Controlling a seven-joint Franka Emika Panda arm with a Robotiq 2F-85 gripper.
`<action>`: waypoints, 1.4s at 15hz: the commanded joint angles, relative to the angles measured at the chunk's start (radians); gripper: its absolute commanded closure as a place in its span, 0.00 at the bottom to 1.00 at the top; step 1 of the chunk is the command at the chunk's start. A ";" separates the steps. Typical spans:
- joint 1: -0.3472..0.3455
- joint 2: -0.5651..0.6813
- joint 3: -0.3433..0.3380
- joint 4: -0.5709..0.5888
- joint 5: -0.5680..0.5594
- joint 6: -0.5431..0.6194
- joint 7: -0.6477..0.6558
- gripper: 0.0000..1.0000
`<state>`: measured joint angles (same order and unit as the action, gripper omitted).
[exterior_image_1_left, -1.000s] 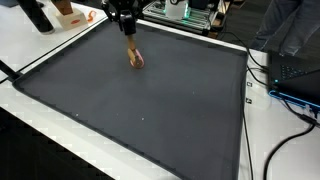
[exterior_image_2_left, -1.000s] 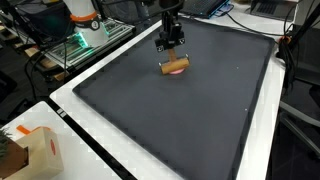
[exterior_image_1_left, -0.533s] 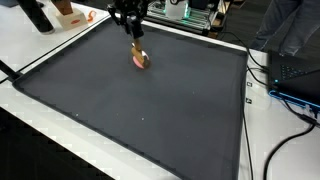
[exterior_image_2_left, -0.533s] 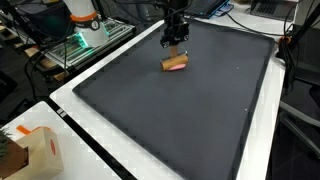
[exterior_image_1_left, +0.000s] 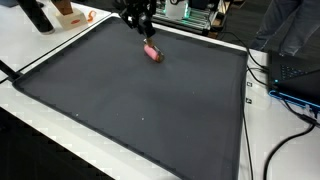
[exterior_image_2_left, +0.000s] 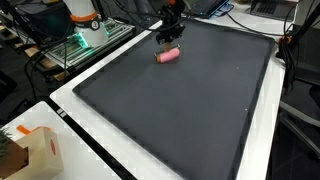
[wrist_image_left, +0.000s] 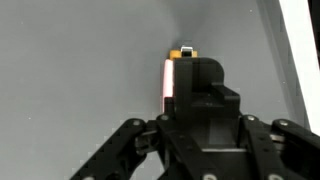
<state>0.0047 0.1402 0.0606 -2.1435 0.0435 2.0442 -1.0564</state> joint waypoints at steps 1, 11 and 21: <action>-0.003 0.019 -0.003 -0.013 -0.002 0.018 0.011 0.76; 0.010 -0.027 -0.008 -0.025 -0.126 0.114 0.138 0.76; 0.000 -0.026 -0.013 -0.016 -0.138 -0.009 0.162 0.76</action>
<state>0.0051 0.1249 0.0550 -2.1460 -0.0639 2.0514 -0.9229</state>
